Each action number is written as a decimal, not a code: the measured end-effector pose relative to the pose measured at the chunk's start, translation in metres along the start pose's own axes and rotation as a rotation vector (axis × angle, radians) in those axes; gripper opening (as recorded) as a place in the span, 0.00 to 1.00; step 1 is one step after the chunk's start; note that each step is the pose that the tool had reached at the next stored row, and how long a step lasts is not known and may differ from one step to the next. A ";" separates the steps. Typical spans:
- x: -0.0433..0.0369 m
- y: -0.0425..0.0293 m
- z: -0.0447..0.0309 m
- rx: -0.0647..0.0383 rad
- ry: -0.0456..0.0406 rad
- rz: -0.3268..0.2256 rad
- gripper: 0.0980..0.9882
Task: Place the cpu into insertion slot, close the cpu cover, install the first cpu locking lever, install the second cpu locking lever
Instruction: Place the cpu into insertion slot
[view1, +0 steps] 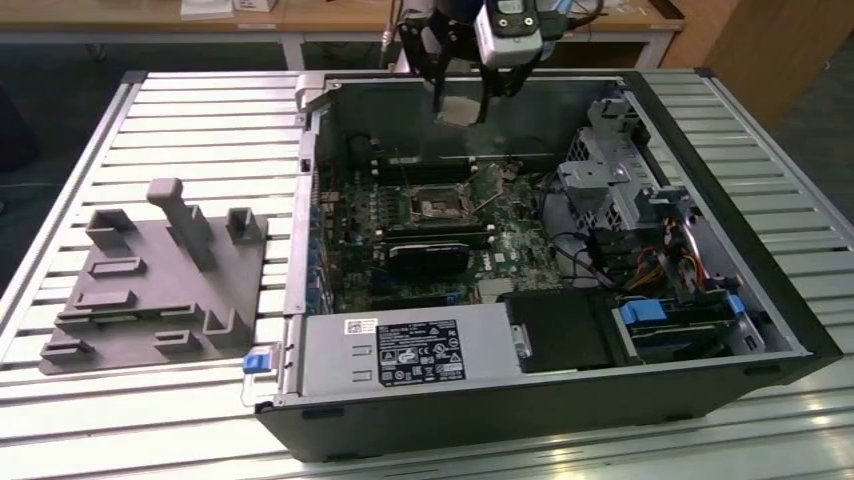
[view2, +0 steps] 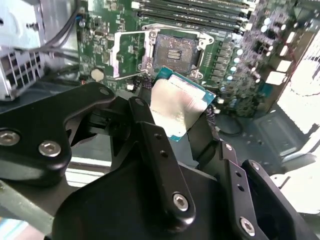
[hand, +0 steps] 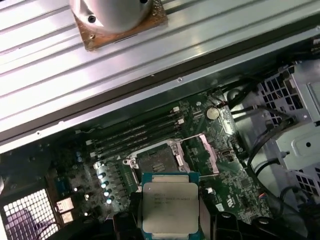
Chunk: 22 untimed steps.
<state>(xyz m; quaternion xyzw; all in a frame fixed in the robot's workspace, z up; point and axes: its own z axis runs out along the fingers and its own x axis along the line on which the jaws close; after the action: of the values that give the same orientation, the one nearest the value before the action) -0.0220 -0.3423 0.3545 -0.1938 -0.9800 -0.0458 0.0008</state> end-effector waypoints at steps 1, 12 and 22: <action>0.0000 -0.0001 0.0012 0.000 -0.0016 0.018 0.49; -0.0003 -0.0013 0.0147 -0.004 -0.0195 0.218 0.49; -0.0005 -0.0024 0.0261 -0.008 -0.0358 0.400 0.49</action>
<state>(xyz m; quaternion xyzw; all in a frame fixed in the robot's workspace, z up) -0.0220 -0.3424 0.3283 -0.3852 -0.9217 -0.0450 -0.0083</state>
